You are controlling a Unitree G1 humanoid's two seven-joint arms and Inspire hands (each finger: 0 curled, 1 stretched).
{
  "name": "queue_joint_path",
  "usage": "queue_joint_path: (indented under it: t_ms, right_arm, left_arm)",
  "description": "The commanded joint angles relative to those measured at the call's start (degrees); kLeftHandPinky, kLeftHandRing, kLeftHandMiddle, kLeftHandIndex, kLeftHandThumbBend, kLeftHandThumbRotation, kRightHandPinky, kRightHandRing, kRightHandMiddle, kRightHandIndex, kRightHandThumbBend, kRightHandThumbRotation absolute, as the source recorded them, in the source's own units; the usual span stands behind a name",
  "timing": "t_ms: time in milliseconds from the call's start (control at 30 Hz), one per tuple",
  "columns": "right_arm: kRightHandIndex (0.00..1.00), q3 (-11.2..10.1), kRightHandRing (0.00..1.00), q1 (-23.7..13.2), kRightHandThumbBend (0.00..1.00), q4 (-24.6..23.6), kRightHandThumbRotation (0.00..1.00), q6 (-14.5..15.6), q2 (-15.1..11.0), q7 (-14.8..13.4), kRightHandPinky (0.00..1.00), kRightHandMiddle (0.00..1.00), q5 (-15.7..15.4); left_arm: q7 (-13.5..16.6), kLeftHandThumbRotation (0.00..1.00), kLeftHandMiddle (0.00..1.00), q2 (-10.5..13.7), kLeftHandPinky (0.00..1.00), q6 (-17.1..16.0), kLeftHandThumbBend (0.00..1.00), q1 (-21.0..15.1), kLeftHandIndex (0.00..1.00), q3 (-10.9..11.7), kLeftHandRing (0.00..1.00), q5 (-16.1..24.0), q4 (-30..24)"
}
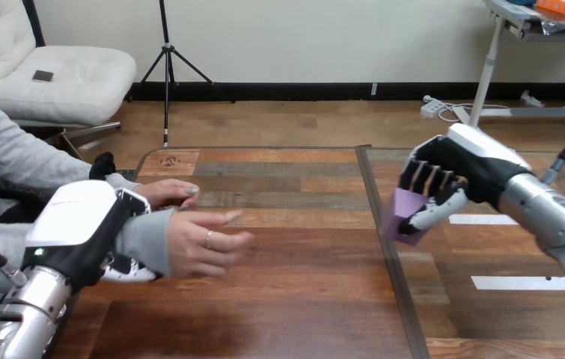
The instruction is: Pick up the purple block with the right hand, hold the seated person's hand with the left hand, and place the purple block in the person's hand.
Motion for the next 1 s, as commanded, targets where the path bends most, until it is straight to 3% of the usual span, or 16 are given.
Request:
queue_joint_path:
  t_ms: [0,333,567,967]
  right_arm:
    - [0.48,-1.2,0.44,-2.6,0.73,-2.6,0.00,0.0,1.9,-0.7,0.41,0.48,1.0]
    - [0.48,-1.3,0.42,-3.1,0.73,-2.8,0.00,0.3,4.2,-1.8,0.40,0.47,0.9]
    - [0.48,-1.3,0.42,-3.6,0.74,-2.2,0.00,0.0,5.9,-2.7,0.40,0.46,0.8]
    - [0.47,-1.4,0.40,-4.9,0.73,-0.8,0.00,0.2,9.0,-2.9,0.38,0.45,1.1]
  left_arm:
    - [1.3,0.00,0.29,-1.7,0.20,-1.8,0.73,-3.0,0.30,1.9,0.24,-2.3,-6.7]
    - [1.5,0.00,0.29,-2.5,0.19,-2.0,0.74,-3.5,0.30,2.4,0.24,-2.6,-8.9]
    - [3.7,0.00,0.29,-3.2,0.18,-2.4,0.77,-4.2,0.30,2.4,0.23,-1.5,-9.8]
    - [2.9,0.00,0.28,-4.7,0.18,-1.0,0.74,-4.9,0.29,2.8,0.23,-2.3,-12.0]
